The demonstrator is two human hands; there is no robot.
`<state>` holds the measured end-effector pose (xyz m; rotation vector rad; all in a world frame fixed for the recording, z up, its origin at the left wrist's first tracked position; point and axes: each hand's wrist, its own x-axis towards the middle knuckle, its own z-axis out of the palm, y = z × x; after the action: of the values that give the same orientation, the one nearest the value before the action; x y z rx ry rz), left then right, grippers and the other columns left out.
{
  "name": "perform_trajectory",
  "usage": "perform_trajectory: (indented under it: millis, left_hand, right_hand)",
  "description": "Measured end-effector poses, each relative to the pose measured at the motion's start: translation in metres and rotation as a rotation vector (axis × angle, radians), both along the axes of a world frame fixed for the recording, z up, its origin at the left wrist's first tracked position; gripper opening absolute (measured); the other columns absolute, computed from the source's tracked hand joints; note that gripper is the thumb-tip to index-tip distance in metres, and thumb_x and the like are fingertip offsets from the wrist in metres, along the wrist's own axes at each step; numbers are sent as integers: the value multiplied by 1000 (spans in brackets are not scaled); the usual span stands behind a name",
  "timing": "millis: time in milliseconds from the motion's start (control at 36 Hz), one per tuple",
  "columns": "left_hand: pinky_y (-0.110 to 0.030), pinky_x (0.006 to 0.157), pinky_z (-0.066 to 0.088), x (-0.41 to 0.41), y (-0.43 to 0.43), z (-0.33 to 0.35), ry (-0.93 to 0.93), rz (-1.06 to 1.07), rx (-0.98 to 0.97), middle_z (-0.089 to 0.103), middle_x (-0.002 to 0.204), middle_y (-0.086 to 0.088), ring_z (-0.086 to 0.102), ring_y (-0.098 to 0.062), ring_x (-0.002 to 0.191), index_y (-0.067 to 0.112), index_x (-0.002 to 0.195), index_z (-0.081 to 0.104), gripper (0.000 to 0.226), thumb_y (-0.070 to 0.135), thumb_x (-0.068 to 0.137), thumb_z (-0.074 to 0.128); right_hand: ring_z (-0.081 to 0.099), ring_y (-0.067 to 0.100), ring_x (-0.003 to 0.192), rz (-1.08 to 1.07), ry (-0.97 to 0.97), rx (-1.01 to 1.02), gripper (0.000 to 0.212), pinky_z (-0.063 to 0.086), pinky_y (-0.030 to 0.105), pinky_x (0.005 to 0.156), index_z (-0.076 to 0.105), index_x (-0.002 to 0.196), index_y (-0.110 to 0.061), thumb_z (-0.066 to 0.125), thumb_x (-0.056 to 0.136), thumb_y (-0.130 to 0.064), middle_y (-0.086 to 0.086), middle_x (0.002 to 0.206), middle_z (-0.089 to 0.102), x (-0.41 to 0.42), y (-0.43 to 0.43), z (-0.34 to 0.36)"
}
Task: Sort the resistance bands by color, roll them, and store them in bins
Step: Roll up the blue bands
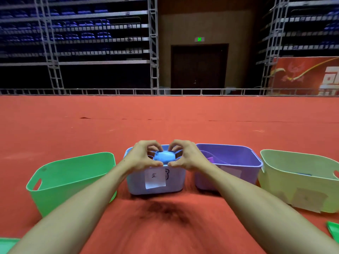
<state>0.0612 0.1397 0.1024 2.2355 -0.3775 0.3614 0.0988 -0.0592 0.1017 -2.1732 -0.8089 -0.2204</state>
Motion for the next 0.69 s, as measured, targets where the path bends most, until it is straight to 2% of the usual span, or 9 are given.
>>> perform_trajectory:
  millis: [83,167,250,389,472,556,667,694]
  left_hand:
    - [-31,80,57,21,12,1,-22,35,36,71,89,2,69,-15,83,23,85,67,34,7,61,85]
    - [-39,80,57,42,23,0,-17,39,58,72,89,-2,69,-23,83,24,85,67,34,9,60,86]
    - [-43,78,57,62,32,0,-1,40,69,71,84,-2,65,-15,73,23,84,66,36,9,60,87]
    - [-49,73,57,91,42,-7,34,56,81,70,79,1,61,-14,66,28,80,63,37,16,55,88]
    - [-47,72,55,102,44,-15,56,59,81,69,80,-2,59,-15,65,26,79,63,38,14,55,90]
    - [-44,73,55,110,47,-26,84,58,75,70,82,-9,58,-15,67,25,80,63,38,14,56,91]
    - [-36,71,51,119,50,-37,113,68,113,70,81,-6,54,-14,66,29,78,61,38,17,57,91]
    - [-34,71,50,120,50,-38,121,74,134,69,80,-4,54,-14,66,29,78,60,39,16,58,91]
  right_hand:
    - [66,21,79,-13,-19,-20,35,54,31,67,64,87,-26,82,60,-13,1,86,67,22,13,1]
    - [66,24,73,9,-20,-36,35,53,28,64,63,84,-26,81,59,-11,3,83,67,45,26,1]
    - [64,20,66,19,-35,-71,34,55,34,64,61,82,-28,79,58,-11,3,82,67,68,37,1]
    - [65,27,74,27,-38,-138,34,56,41,62,61,81,-27,80,56,-14,2,83,66,99,50,-1]
    - [62,26,70,37,-15,-175,34,52,39,54,60,82,-26,81,58,-14,3,86,66,109,54,-7]
    - [55,19,63,52,-14,-213,35,42,26,43,60,86,-24,81,60,-14,5,88,67,116,55,-15]
    - [55,18,64,58,10,-234,35,54,39,60,59,85,-24,83,60,-15,6,90,68,124,60,-24]
    - [56,18,67,59,16,-253,36,53,37,63,59,85,-24,84,61,-16,6,91,69,126,61,-25]
